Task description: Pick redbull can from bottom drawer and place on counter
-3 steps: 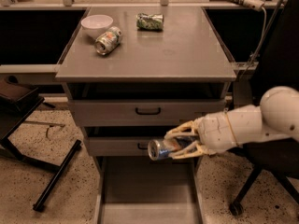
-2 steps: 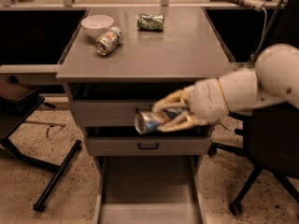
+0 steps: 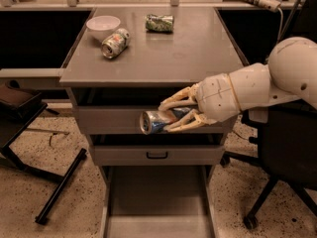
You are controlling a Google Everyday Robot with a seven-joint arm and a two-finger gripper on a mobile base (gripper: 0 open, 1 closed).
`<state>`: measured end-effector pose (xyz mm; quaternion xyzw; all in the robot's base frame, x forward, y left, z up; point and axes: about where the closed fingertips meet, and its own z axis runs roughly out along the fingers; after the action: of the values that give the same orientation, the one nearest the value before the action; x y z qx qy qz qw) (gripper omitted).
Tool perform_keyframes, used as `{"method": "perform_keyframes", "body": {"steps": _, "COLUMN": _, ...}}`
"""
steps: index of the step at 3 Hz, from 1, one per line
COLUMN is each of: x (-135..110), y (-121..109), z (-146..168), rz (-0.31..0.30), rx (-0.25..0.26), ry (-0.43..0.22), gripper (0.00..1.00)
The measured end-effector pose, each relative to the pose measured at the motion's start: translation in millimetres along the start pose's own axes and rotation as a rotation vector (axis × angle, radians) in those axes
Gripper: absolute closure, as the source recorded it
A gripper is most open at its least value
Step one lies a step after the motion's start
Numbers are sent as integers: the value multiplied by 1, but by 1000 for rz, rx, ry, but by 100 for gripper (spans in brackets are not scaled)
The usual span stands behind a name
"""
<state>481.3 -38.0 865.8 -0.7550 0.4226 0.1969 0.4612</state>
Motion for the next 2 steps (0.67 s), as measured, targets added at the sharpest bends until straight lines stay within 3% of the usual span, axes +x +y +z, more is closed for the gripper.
{"method": "perform_keyframes", "body": {"steps": 1, "x": -1, "y": -17, "z": -5, "rz": -27, "rx": -13, "ry": 35, "gripper": 100}}
{"method": "perform_keyframes", "body": {"steps": 2, "x": 15, "y": -47, "z": -22, "rz": -55, "rx": -87, "ry": 147, "gripper": 100}}
